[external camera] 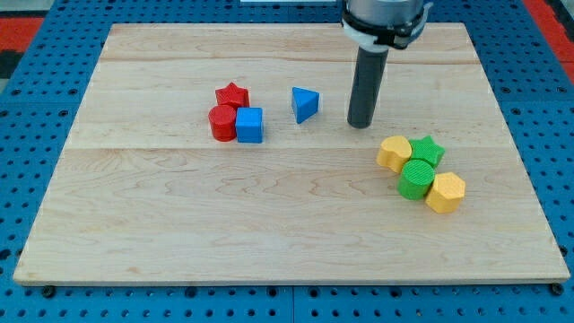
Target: Move blue triangle closer to the red star
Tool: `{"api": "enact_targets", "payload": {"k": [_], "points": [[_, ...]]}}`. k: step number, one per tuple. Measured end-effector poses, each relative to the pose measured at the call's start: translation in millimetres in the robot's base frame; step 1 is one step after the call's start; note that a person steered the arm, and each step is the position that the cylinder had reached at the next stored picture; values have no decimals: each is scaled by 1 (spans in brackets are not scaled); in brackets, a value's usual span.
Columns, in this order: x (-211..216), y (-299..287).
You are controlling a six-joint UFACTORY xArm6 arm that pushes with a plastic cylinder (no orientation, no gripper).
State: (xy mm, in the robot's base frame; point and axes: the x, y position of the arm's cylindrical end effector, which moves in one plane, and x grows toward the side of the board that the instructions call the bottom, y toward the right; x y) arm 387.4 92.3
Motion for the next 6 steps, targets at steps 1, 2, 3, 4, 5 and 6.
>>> {"api": "enact_targets", "payload": {"k": [1, 2, 3, 4, 5, 6], "points": [[-45, -17], [-37, -21], [-15, -23], [-14, -64], [-14, -104], [-15, -106]]}}
